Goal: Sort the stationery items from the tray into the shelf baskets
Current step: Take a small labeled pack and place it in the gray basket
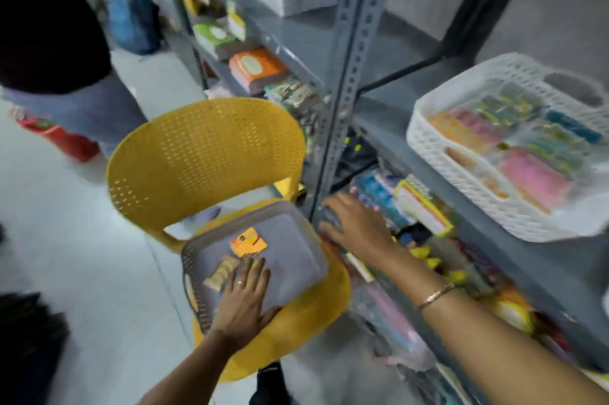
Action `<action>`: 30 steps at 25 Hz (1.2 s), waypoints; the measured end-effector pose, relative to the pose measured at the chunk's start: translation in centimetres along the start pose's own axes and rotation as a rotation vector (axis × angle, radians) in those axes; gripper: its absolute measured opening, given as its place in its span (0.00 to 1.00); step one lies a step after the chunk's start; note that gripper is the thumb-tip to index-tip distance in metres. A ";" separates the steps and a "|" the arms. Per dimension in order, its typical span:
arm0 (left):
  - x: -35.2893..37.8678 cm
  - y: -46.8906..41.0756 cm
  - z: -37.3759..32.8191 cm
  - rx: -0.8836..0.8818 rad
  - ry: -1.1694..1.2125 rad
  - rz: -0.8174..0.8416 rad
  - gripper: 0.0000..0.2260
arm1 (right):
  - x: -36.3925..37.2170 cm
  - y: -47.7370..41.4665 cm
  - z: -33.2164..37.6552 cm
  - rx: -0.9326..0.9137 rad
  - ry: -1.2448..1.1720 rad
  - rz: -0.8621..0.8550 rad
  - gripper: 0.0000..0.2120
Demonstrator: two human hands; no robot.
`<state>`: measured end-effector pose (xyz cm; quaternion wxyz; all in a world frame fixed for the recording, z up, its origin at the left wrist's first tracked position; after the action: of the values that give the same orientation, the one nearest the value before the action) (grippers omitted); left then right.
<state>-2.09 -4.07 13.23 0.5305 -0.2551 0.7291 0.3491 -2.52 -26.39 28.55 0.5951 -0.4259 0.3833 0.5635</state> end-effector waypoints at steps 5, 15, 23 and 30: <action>7.2 2.7 7.1 -0.162 -0.007 0.091 0.36 | 16.1 -2.2 2.6 -0.063 -0.055 0.398 0.20; 14.6 3.3 12.6 -0.110 -0.077 0.111 0.37 | 34.8 -1.5 6.9 -0.242 -0.090 0.736 0.25; 15.6 3.5 12.8 -0.140 -0.031 0.061 0.36 | 36.8 -1.9 7.0 -0.270 -0.084 0.701 0.24; 13.7 3.3 12.2 -0.137 -0.055 0.091 0.36 | 32.3 -1.6 2.4 -0.094 -0.109 0.584 0.22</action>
<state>-1.51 7.48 -1.40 0.5152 -0.2477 0.6995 0.4288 1.32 -13.02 -0.75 0.4070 -0.2939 0.4306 0.7500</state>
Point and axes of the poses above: each hand's wrist, its own y-axis away from the middle knuckle, its own x-axis out of the palm, z = x × y, the point moved 4 cm from there along -y, towards the middle knuckle, and after that the axes turned 6 degrees about -x, right-handed, at the moved point
